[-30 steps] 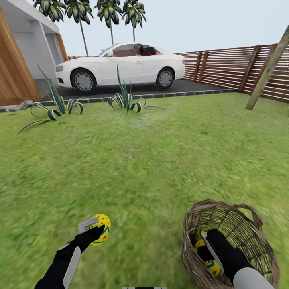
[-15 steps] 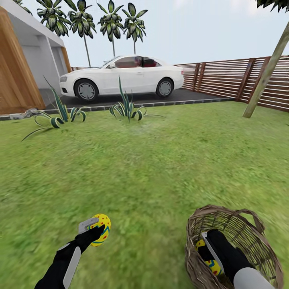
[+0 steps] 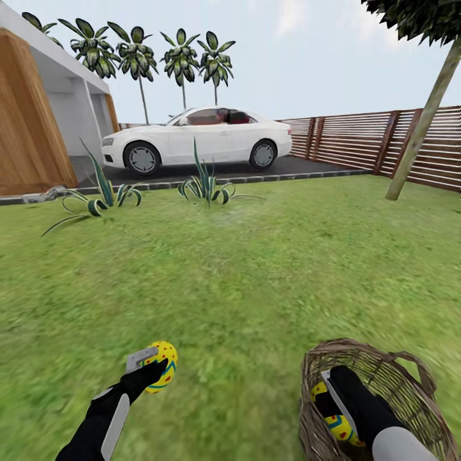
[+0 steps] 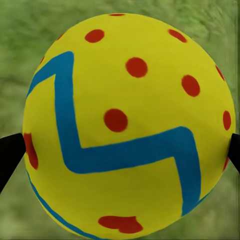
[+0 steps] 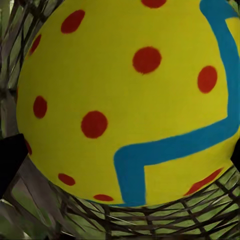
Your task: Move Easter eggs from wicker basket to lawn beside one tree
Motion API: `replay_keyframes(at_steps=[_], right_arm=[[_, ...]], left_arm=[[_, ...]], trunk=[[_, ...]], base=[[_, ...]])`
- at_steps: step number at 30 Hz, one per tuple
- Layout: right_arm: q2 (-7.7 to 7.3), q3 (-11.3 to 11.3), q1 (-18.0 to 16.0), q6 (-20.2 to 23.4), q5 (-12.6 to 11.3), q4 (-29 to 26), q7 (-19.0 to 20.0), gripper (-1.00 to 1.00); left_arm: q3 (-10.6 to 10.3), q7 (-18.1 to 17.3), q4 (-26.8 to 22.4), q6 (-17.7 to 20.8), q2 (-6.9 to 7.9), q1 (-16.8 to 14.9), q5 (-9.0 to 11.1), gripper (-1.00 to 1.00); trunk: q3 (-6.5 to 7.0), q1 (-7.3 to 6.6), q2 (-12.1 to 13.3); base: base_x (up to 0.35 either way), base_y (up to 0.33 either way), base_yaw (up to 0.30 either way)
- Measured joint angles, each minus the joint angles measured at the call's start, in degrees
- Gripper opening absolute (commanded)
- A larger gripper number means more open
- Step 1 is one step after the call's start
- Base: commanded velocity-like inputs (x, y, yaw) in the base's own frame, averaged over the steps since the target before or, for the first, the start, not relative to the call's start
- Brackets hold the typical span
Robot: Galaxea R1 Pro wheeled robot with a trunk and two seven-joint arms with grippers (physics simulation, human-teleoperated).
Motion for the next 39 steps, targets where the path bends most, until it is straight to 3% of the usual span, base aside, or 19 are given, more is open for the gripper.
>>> replay_keyframes(at_steps=[16,39], right_arm=[[0.01,-0.01,0.01,-0.25,-0.14,1.68,-0.04,-1.0],[-0.03,-0.01,0.0,-0.5,-0.06,2.88,-0.06,-1.0]], left_arm=[[-0.16,0.01,0.1,0.02,-0.09,-0.02,-0.24,-1.0],[-0.18,-0.11,0.09,0.0,-0.09,0.02,-0.18,-1.0]], trunk=[[3.55,-0.41,0.22],[7.68,-5.46,9.43]], base=[[-0.086,-0.072,0.0],[0.0,0.0,0.0]])
